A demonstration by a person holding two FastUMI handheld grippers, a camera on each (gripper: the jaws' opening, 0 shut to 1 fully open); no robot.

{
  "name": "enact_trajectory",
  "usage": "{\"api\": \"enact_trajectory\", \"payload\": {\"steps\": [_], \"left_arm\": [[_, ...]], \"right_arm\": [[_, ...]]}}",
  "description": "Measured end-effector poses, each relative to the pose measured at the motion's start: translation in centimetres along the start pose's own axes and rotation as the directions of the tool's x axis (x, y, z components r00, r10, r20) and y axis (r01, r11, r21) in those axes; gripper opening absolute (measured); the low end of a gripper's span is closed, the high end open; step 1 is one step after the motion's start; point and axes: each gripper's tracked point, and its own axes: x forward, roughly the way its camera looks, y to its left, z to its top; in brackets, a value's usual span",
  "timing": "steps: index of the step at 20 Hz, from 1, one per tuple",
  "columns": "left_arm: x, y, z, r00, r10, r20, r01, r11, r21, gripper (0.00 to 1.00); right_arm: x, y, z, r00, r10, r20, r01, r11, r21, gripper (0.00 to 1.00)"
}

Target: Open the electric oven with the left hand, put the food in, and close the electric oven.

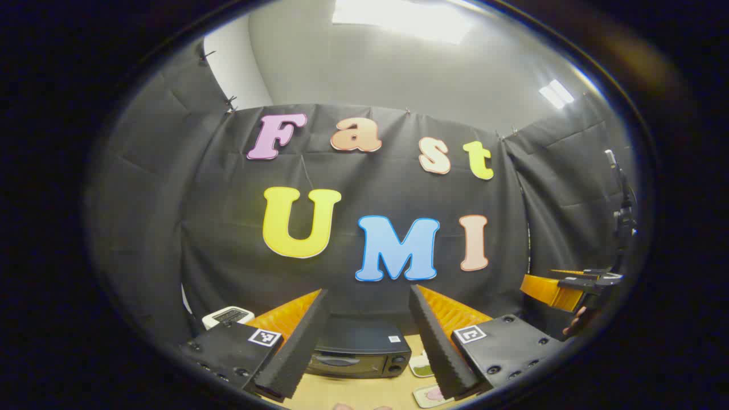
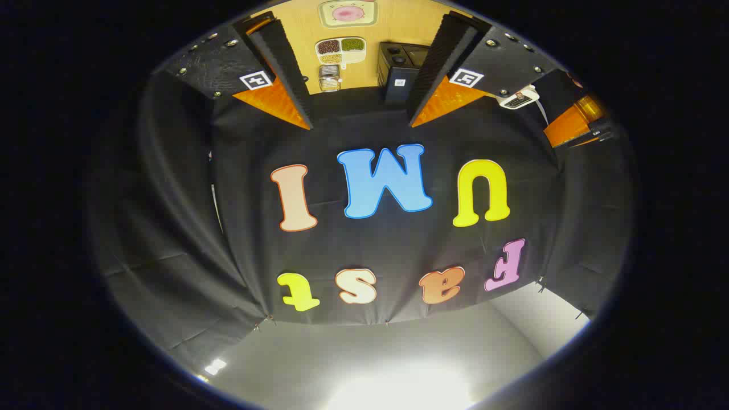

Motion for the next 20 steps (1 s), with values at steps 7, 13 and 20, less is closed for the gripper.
{"api": "enact_trajectory", "payload": {"steps": [7,13,20], "left_arm": [[0.7,0.7,-0.4,1.0,-0.001,-0.008,0.001,1.0,-0.011,0.98],[2.0,0.2,-1.6,1.0,-0.011,-0.022,0.01,1.0,-0.018,0.98],[5.5,-0.3,-9.2,0.988,-0.017,-0.153,0.017,1.0,-0.001,0.96]], "right_arm": [[0.9,0.7,0.1,1.0,0.013,-0.004,-0.013,1.0,-0.017,0.97],[1.7,-0.4,-0.5,1.0,-0.006,-0.004,0.006,1.0,-0.018,0.97],[2.9,-1.3,-2.6,0.999,-0.009,-0.034,0.008,1.0,-0.021,0.97]]}}
